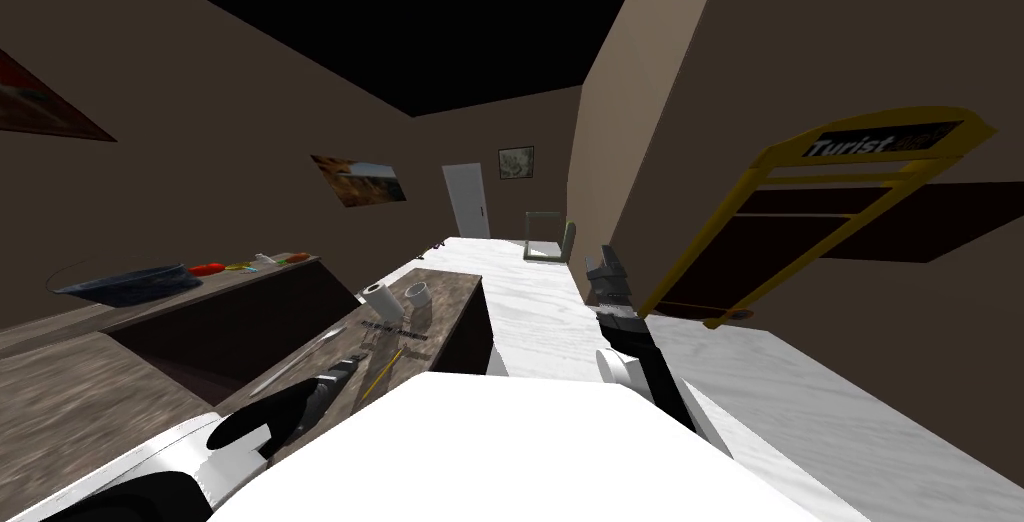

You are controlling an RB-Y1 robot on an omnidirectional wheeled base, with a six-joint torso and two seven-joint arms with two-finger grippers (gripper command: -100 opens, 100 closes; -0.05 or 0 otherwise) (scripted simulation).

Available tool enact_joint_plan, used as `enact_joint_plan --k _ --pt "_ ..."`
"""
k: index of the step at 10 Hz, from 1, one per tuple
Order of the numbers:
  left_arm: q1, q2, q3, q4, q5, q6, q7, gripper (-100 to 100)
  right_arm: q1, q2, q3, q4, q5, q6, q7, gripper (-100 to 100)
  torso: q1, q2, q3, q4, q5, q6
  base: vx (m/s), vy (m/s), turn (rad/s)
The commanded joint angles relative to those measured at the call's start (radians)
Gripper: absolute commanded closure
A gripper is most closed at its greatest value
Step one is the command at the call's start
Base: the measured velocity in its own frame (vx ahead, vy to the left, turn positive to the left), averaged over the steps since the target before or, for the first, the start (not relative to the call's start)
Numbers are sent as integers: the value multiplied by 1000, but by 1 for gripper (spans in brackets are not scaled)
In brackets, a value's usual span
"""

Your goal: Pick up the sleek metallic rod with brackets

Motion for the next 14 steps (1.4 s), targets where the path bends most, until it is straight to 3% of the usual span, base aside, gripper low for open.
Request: enact_joint_plan --k 1,3,4,8,10,14 --pt "-17 -8 -9 34 -3 -19 -11 -100 0 0 0 0 0 0 0 0 0 0 0 0 0 0 5 -2 -50" --pt "-22 -13 -16 40 -9 -20 -12 -100 0 0 0 0 0 0 0 0 -1 0 0 0 0 0 3 -1 -19" --pt "-23 -14 -16 42 -9 -22 -13 100 0 0 0 0 0 0 0 0 -1 0 0 0 0 0 0 0 0" --pt "-23 -14 -16 42 -9 -22 -13 100 0 0 0 0 0 0 0 0 -1 0 0 0 0 0 0 0 0" --pt "-20 -28 -14 11 -27 -7 -19 -100 0 0 0 0 0 0 0 0 -1 0 0 0 0 0 -20 -21 55" --pt "-9 -52 -8 -54 -63 29 -28 -100 0 0 0 0 0 0 0 0 -10 3 2 1 -3 0 -48 -112 1"
